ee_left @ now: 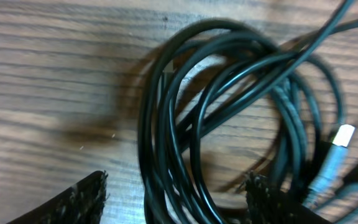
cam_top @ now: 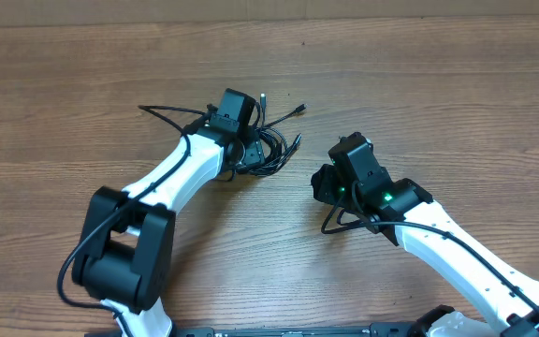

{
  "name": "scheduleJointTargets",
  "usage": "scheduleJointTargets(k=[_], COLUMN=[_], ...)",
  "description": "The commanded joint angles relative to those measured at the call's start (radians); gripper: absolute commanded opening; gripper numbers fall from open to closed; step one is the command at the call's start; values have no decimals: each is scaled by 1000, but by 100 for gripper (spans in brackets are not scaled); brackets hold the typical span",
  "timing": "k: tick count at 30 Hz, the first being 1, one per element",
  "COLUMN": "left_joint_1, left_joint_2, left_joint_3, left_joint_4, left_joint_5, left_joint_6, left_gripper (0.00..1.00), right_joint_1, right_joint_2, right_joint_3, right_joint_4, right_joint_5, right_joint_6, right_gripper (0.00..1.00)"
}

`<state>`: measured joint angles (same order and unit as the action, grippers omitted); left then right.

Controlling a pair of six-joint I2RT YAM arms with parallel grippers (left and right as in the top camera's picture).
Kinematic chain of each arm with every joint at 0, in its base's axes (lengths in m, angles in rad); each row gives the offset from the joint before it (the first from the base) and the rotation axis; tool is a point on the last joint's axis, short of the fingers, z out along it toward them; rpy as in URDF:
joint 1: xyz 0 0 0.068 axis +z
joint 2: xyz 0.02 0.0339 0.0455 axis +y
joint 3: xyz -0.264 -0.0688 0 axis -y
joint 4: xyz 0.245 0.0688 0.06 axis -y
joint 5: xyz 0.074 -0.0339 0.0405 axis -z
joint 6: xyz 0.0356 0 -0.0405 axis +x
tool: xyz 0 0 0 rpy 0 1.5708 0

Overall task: Untangle cables
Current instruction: 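Move the right gripper back to the bundle and grasp a strand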

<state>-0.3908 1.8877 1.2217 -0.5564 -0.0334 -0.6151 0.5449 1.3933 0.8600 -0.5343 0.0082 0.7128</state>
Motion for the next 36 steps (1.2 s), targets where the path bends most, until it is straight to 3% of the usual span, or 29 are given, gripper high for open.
scheduleJointTargets(k=[1, 8, 12, 15, 23, 26, 27, 32, 36], left_joint_1=[0, -2, -2, -2, -2, -2, -2, -2, -2], left_joint_2=[18, 20, 26, 37, 49, 49, 49, 40, 11], left_joint_3=[4, 4, 1, -2, -2, -2, -2, 23, 77], left_joint_4=[25, 60, 56, 56, 59, 60, 60, 45, -17], left_joint_5=[23, 24, 24, 23, 23, 23, 23, 32, 49], left_joint_6=[54, 53, 53, 52, 53, 52, 52, 48, -85], left_gripper=[68, 47, 45, 36, 31, 7, 4, 4, 4], right_joint_1=[4, 4, 4, 4, 4, 4, 4, 4, 3], right_joint_2=[11, 11, 11, 11, 11, 11, 11, 11, 11], right_joint_3=[10, 10, 10, 10, 10, 10, 10, 10, 10], right_joint_4=[5, 9, 8, 9, 9, 9, 9, 9, 24], right_joint_5=[17, 16, 16, 16, 16, 16, 16, -40, -164], right_joint_6=[-6, -6, -6, -6, -6, -6, -6, -6, -6], right_gripper=[40, 40, 40, 40, 40, 40, 40, 40, 40])
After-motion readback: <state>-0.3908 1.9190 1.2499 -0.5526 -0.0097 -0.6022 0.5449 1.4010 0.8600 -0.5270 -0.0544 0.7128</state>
